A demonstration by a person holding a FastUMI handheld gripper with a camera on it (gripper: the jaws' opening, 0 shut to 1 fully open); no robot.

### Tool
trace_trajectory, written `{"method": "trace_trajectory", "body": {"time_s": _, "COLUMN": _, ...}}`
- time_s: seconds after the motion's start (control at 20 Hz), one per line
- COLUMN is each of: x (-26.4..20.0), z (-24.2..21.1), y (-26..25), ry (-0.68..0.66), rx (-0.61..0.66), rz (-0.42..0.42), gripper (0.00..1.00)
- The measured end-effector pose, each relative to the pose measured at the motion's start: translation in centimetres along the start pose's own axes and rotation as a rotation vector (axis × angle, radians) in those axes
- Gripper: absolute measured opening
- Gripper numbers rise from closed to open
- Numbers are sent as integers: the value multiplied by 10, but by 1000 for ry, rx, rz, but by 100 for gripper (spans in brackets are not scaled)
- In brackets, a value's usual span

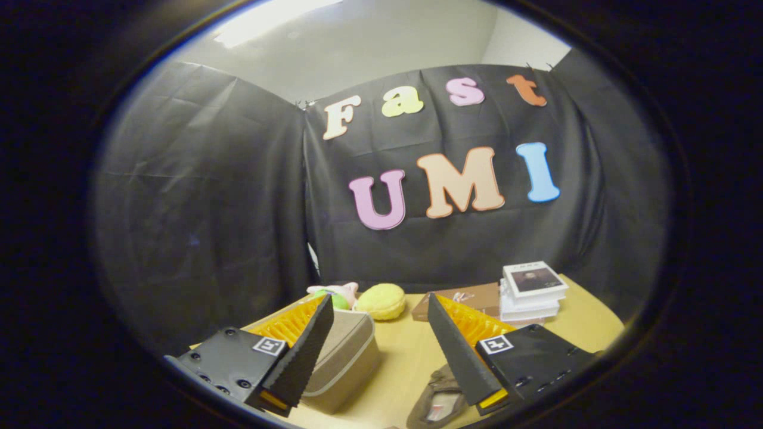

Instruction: Open the storage box then place both shoes into the box .Put the left shoe in first, then the right shoe, with the right side of both shoes facing outward in a uniform manner.

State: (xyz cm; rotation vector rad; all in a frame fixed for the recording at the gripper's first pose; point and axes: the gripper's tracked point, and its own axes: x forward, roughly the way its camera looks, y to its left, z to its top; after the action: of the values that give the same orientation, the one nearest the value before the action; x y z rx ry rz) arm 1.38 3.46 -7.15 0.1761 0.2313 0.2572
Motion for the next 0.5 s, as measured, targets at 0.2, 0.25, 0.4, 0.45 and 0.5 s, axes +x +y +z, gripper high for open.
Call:
{"method": "trace_trajectory", "body": {"time_s": 0.2, "x": 7, "z": -40, "y": 18, "ry": 121, "rx": 179, "rz": 52, "gripper": 100}}
{"method": "trace_trajectory", "body": {"time_s": 0.25, "x": 7, "z": -50, "y": 19, "ry": 152, "rx": 225, "rz": 48, "gripper": 100}}
{"method": "trace_trajectory", "body": {"time_s": 0.4, "x": 13, "z": -78, "y": 30, "ry": 243, "rx": 392, "rz": 65, "gripper": 100}}
{"method": "trace_trajectory", "body": {"time_s": 0.45, "x": 15, "z": -87, "y": 33, "ry": 275, "rx": 458, "rz": 75, "gripper": 100}}
{"method": "trace_trajectory", "body": {"time_s": 0.5, "x": 18, "z": -96, "y": 34, "ry": 299, "rx": 521, "rz": 78, "gripper": 100}}
